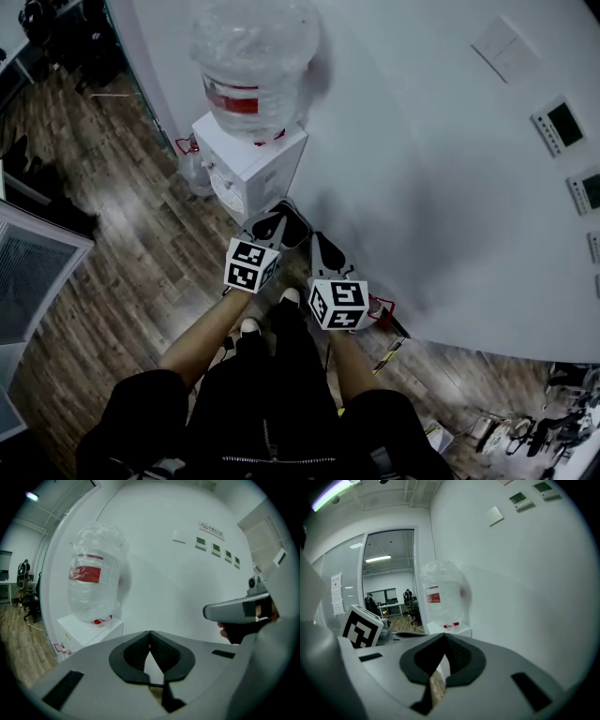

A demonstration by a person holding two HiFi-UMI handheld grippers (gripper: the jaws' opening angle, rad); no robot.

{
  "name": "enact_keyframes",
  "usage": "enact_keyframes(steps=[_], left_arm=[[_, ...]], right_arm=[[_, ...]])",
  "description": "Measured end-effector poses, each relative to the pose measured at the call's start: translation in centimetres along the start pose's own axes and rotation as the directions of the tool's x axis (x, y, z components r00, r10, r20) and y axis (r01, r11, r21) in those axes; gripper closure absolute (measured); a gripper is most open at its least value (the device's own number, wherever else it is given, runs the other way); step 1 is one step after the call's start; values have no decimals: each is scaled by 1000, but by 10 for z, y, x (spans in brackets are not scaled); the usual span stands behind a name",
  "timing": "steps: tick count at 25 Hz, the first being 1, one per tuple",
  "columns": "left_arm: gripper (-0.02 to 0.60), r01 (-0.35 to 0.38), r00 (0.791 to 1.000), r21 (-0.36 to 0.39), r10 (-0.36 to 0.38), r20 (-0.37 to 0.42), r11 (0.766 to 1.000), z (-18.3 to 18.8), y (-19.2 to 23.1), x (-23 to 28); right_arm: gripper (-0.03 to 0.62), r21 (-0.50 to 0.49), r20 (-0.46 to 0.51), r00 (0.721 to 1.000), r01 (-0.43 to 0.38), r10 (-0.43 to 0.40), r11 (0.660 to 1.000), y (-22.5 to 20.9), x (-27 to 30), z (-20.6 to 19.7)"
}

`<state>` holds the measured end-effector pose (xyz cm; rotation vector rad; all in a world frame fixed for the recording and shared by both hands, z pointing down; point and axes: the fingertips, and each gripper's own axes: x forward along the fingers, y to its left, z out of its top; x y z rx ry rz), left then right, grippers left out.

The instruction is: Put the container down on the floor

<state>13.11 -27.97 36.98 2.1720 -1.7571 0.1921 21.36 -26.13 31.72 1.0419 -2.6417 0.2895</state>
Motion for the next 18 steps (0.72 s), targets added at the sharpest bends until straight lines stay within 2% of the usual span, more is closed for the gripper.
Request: enact_keyframes(steps=[5, 18], left_arm=[[568, -4, 1000, 21, 4, 6, 1000, 1, -2, -7], [566, 3, 1000, 20, -3, -23, 1000, -14, 3, -22]], right_arm=[[585, 3, 10, 1000, 1, -1, 1000, 2, -5, 1], [586, 9, -12, 1000, -8, 8, 1000, 19, -10, -8]])
